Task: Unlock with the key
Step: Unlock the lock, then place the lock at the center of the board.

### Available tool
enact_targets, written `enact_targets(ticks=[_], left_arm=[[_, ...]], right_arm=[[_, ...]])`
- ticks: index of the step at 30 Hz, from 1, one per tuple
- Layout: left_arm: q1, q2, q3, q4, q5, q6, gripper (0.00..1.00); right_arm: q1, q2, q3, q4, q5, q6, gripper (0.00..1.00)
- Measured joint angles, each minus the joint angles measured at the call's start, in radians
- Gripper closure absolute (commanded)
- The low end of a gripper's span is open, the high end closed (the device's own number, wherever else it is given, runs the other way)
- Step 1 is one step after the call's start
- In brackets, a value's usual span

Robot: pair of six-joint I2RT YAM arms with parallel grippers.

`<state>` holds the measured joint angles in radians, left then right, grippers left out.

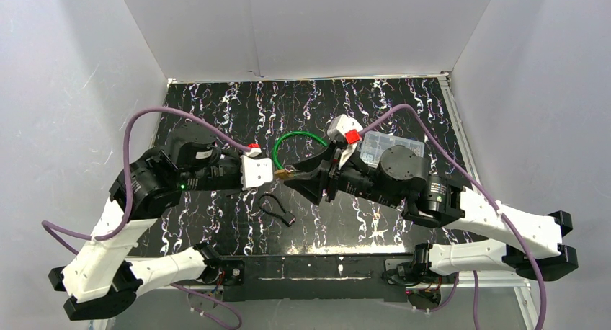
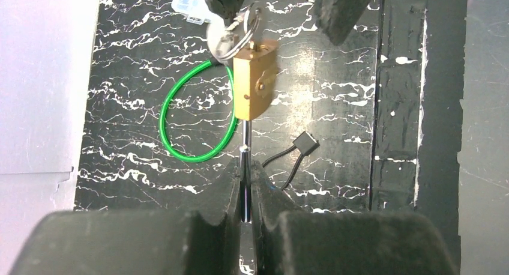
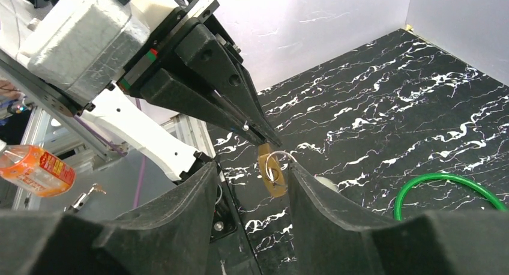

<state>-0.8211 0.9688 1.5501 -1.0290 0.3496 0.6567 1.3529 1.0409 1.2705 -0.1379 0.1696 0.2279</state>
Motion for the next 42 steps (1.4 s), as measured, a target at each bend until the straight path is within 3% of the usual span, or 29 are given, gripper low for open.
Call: enact_targets(ticks=[11, 20, 32, 37, 42], left_arm=[[0.0, 0.043, 0.081, -0.089, 0.003, 0.034, 1.0], [0.0, 0.089, 0.119, -0.189, 0.037, 0.061, 1.0], [0.0, 0.115, 0.134, -0.224, 0.054, 0.068, 1.0], [0.0, 0.109, 0.129, -0.228, 0.054, 0.061, 1.0], [0.0, 0.103, 0.111, -0.241, 0.057, 0.039, 1.0]], right_arm=[[0.0, 0.029, 0.097, -0.091, -0.023, -0.079, 0.42], [0.0, 0.011, 0.118, -0.149, 0.022, -0.143, 0.31], [-0.005, 0.14, 0.171, -0.209, -0.068, -0.148, 0.31], [-0.019, 0.127, 0.123, -0.198, -0.072, -0.141, 0.35], [-0.039, 0.099, 0.086, -0.194, -0.063, -0.123, 0.3]])
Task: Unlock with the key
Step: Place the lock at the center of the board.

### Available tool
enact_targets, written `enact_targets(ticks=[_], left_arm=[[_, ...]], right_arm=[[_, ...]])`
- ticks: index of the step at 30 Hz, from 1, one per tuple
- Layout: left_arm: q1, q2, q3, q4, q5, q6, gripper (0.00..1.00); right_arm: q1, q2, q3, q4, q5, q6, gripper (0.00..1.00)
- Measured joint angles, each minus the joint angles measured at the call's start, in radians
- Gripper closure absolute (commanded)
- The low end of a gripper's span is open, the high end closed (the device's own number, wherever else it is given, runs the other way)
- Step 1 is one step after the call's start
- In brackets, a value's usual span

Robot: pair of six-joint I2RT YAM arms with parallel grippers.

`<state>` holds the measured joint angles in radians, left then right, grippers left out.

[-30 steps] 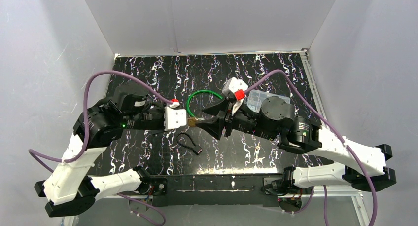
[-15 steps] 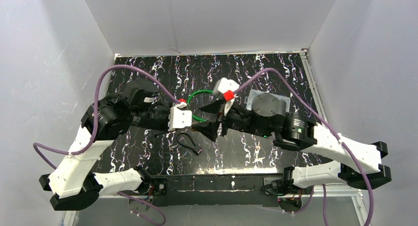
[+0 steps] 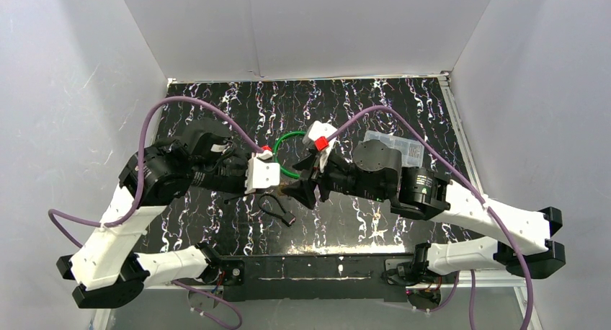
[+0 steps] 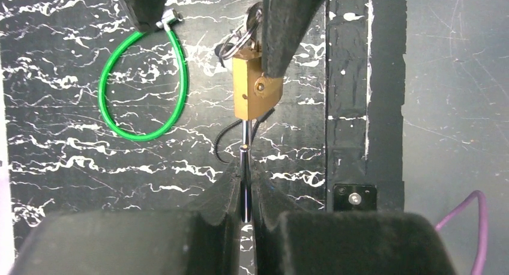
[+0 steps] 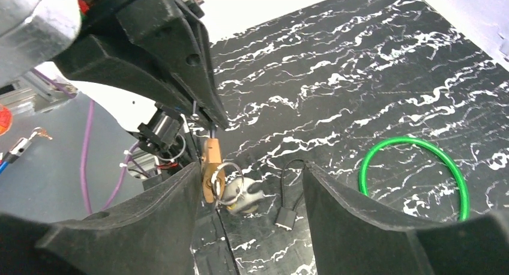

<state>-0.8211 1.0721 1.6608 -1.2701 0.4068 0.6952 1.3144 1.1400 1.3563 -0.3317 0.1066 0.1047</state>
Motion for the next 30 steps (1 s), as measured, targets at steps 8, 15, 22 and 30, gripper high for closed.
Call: enact_targets(ticks=[8, 15, 22, 30], left_arm=[[0.002, 0.069, -0.074, -0.092, -0.007, -0.014, 1.0], [0.101, 0.139, -0.282, -0.115, 0.0, 0.005, 1.0], [0.327, 0.247, -0.311, -0.077, 0.046, 0.079, 1.0], [0.442, 0.457, -0.362, -0.017, 0.056, 0.141, 1.0]], right_arm=[[-0.071, -0.143, -0.127, -0.006, 0.099, 0.032, 0.27], [-0.167, -0.333, -0.256, -0.011, 0.177, 0.135, 0.23], [-0.171, -0.385, -0.336, -0.032, 0.219, 0.213, 0.21], [-0.175, -0.41, -0.396, -0.055, 0.236, 0.29, 0.2]])
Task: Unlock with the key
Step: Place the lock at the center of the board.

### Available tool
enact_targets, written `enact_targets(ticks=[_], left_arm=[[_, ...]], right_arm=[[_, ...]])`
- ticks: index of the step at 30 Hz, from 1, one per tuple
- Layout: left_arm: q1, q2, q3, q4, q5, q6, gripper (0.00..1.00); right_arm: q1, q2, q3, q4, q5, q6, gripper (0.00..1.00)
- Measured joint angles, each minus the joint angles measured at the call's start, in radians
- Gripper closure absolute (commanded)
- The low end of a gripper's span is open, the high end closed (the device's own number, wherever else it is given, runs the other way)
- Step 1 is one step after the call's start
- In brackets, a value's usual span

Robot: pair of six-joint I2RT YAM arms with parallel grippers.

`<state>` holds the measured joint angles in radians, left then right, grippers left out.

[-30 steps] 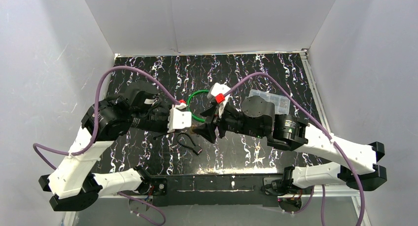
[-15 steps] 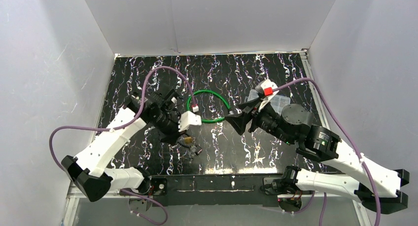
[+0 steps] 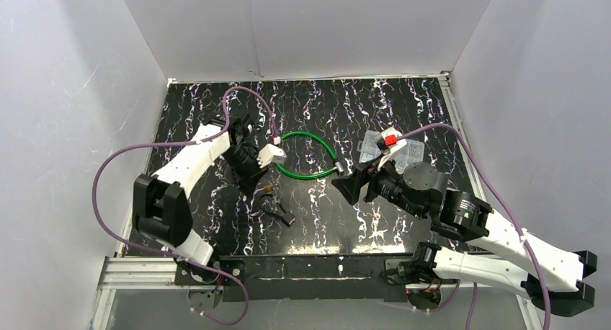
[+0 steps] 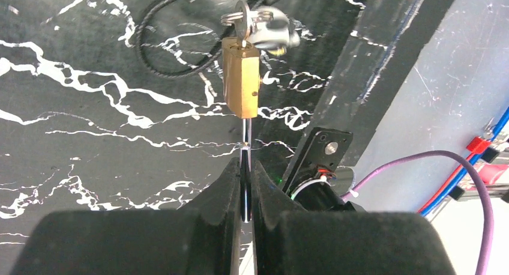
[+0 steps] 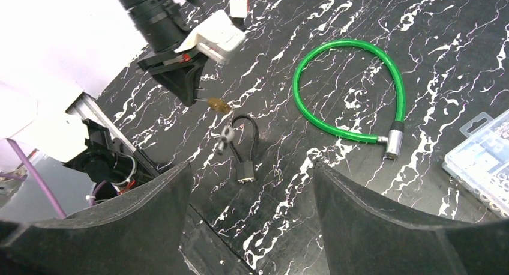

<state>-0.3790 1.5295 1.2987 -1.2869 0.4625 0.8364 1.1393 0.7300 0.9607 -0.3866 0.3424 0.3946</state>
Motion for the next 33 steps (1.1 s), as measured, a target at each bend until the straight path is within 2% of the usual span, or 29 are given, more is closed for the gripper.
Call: enact_targets(ticks=[11, 17, 24, 33], left_arm=[[0.195, 0.296, 0.029, 0.084, -0.014, 0.007, 1.0], [0.25, 0.335, 0.076, 0.121, -0.003, -0.022, 1.0], [0.291, 0.369, 0.059, 0.194, -0.015, -0.065, 1.0], [0.301, 0.431, 0.037, 0.24, -0.061, -0.12, 0.91]], right_arm=[[0.0, -0.003, -0.009, 0.0, -0.005, 0.048, 0.18], [0.0, 0.031, -0.009, 0.0, -0.012, 0.051, 0.18], [0.0, 0.048, -0.009, 0.002, -0.028, 0.053, 0.16], [-0.001, 0.075, -0.01, 0.008, -0.057, 0.072, 0.14]])
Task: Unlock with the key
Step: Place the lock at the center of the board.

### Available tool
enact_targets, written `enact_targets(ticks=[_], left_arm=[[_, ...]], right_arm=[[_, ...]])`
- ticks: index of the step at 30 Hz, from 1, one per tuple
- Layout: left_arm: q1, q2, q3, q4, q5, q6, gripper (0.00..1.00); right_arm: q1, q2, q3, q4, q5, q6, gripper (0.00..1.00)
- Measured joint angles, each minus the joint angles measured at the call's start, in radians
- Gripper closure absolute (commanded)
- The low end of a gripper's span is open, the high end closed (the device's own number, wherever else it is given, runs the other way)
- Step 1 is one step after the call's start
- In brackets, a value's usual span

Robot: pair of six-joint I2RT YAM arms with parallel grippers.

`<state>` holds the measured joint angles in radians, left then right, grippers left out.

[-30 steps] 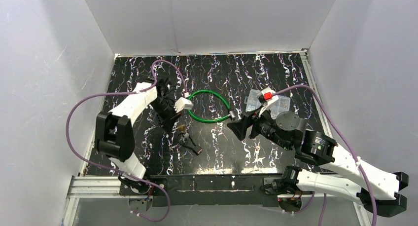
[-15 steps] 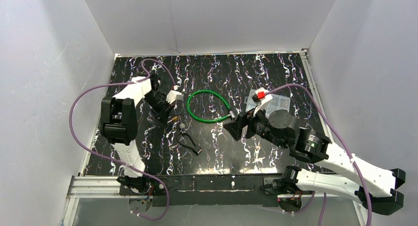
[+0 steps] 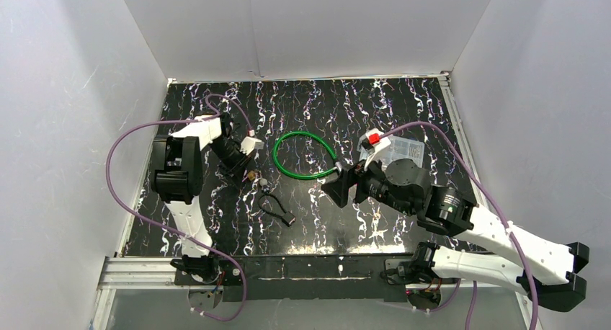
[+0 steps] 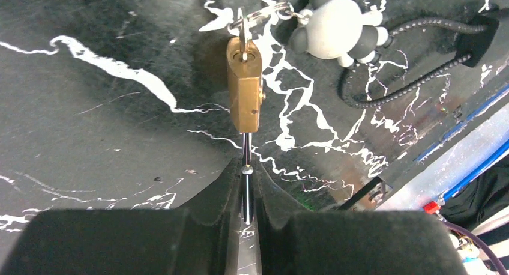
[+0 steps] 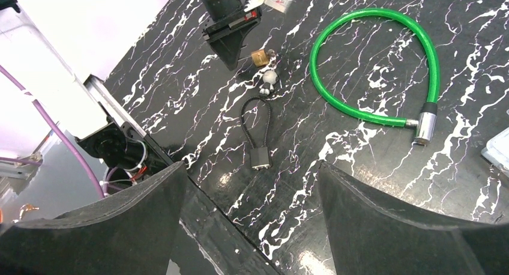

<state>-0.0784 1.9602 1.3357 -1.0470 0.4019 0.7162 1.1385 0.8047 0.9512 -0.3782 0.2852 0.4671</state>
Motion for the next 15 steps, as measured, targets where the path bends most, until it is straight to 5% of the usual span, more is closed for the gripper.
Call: enact_targets(ticks=[6, 8, 9, 10, 15], left_arm=[[0.018, 0.0, 0.0, 0.035, -0.053, -0.037, 0.87], [0.026, 0.003, 0.0, 0.042, -0.072, -0.045, 0.7], [0.03, 0.006, 0.0, 0.046, -0.082, -0.046, 0.46], [0.032, 0.008, 0.001, 0.047, -0.084, -0.051, 0.08], [0.036, -0.026, 0.008, -0.001, -0.085, -0.068, 0.02]], right_arm=[[0.0, 0.023, -0.001, -0.002, -0.021, 0.01, 0.13], [0.0, 0.037, -0.004, -0.001, -0.029, 0.016, 0.13], [0.0, 0.043, -0.009, -0.002, -0.034, 0.021, 0.12], [0.0, 0.048, -0.014, -0.002, -0.037, 0.025, 0.12], [0.0, 0.079, -0.038, -0.018, -0.05, 0.039, 0.12]])
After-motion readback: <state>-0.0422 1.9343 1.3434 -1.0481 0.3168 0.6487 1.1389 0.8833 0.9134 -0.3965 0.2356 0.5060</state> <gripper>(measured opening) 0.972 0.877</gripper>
